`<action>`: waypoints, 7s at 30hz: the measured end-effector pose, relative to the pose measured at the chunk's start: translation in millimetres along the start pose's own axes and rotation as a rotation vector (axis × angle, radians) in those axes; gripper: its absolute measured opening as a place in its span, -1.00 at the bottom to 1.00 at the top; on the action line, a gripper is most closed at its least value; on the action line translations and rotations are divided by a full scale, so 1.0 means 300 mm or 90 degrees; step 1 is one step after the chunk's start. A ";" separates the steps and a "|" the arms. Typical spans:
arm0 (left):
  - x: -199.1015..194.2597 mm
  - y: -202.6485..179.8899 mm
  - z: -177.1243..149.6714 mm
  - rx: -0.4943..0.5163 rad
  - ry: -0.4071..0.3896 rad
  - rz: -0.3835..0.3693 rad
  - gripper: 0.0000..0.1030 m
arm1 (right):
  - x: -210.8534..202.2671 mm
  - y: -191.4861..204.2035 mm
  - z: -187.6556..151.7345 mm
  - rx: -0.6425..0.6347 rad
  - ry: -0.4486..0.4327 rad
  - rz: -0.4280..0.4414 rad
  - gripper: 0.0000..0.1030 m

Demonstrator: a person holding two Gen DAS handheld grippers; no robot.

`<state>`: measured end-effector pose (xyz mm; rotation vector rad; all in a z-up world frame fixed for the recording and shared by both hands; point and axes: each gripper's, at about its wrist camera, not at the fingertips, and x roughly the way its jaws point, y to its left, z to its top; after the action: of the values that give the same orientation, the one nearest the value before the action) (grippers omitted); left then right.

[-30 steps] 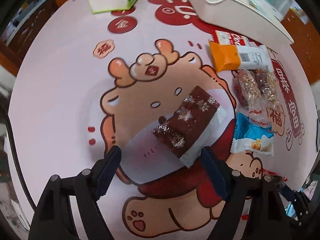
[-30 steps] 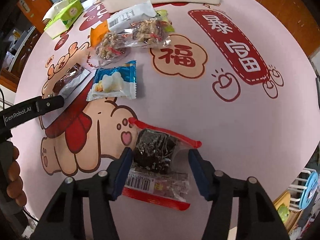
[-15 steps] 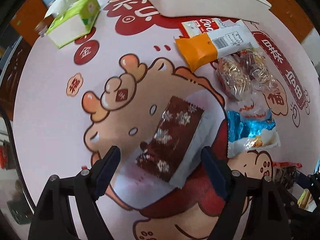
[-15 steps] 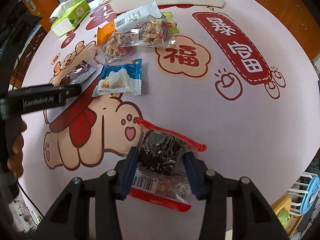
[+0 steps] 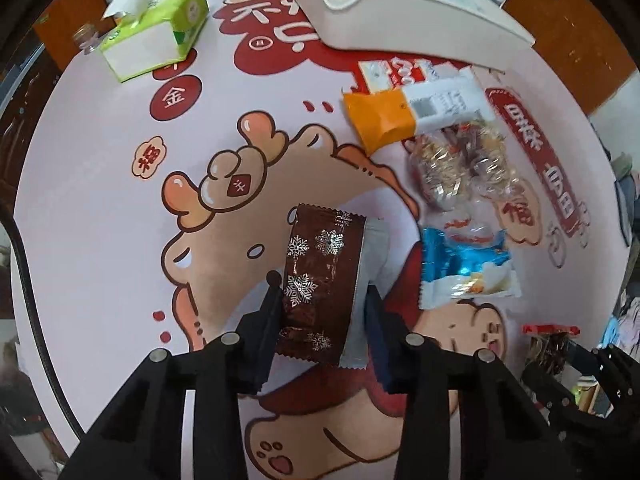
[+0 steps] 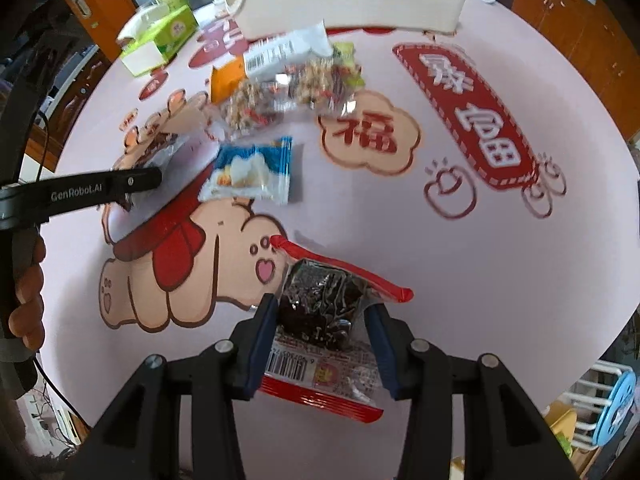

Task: Organize snacks
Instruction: 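Carry both packs over the white tray and open both tools inside, then move left tool to the blue wafer pack while right tool reaches a clear nut bag, then grasp the blue wafer pack with left tool while right tool grasps the clear nut bag, then carry both packs into the white tray and open both tools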

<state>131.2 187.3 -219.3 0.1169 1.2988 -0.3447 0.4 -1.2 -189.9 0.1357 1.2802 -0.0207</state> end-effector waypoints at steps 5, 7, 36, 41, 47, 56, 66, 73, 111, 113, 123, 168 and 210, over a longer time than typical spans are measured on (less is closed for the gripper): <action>-0.118 -0.060 0.030 -0.008 -0.035 -0.012 -0.26 | -0.080 -0.077 0.068 -0.005 -0.030 0.007 -0.13; -0.189 -0.085 0.068 -0.008 -0.058 -0.017 -0.26 | -0.120 -0.120 0.118 -0.008 -0.048 0.013 -0.13; -0.539 -0.377 1.075 -0.029 -0.267 0.136 0.78 | -0.372 -0.357 1.410 -0.112 -0.268 0.018 0.00; -0.478 -0.333 1.094 -0.072 -0.243 0.137 0.78 | -0.302 -0.369 1.437 -0.104 -0.245 0.026 0.29; -0.466 -0.277 1.061 -0.093 -0.234 0.128 0.78 | -0.302 -0.370 1.396 -0.127 -0.243 0.034 0.29; -0.472 -0.277 0.954 -0.060 -0.214 0.133 0.78 | -0.353 -0.359 1.294 -0.158 -0.245 0.039 0.29; -0.529 -0.282 0.791 -0.044 -0.200 0.120 0.78 | -0.446 -0.323 1.112 -0.179 -0.248 0.055 0.29; -0.552 -0.294 0.579 -0.024 -0.188 0.085 0.78 | -0.443 -0.300 0.947 -0.181 -0.220 0.072 0.29; 0.046 -0.237 -0.077 -0.399 -0.012 0.078 0.77 | 0.222 -0.064 0.571 -0.148 0.065 0.154 0.00; 0.041 -0.230 -0.088 -0.406 -0.012 0.080 0.77 | 0.221 -0.059 0.566 -0.158 0.066 0.158 -0.04; 0.007 -0.226 -0.123 -0.370 -0.004 0.106 0.21 | 0.231 -0.028 0.537 -0.219 0.065 0.128 -0.08; -0.762 -0.379 0.620 -0.075 -0.278 0.143 -0.44 | -0.546 -0.394 0.857 -0.199 -0.269 0.131 -0.17; -0.454 -0.245 1.041 -0.024 -0.263 0.132 0.98 | -0.303 -0.330 1.284 -0.132 -0.236 0.033 0.40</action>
<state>365.4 56.8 3.7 0.1390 0.8745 -0.1541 332.5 -148.4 -4.1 -0.0143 0.9023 0.1265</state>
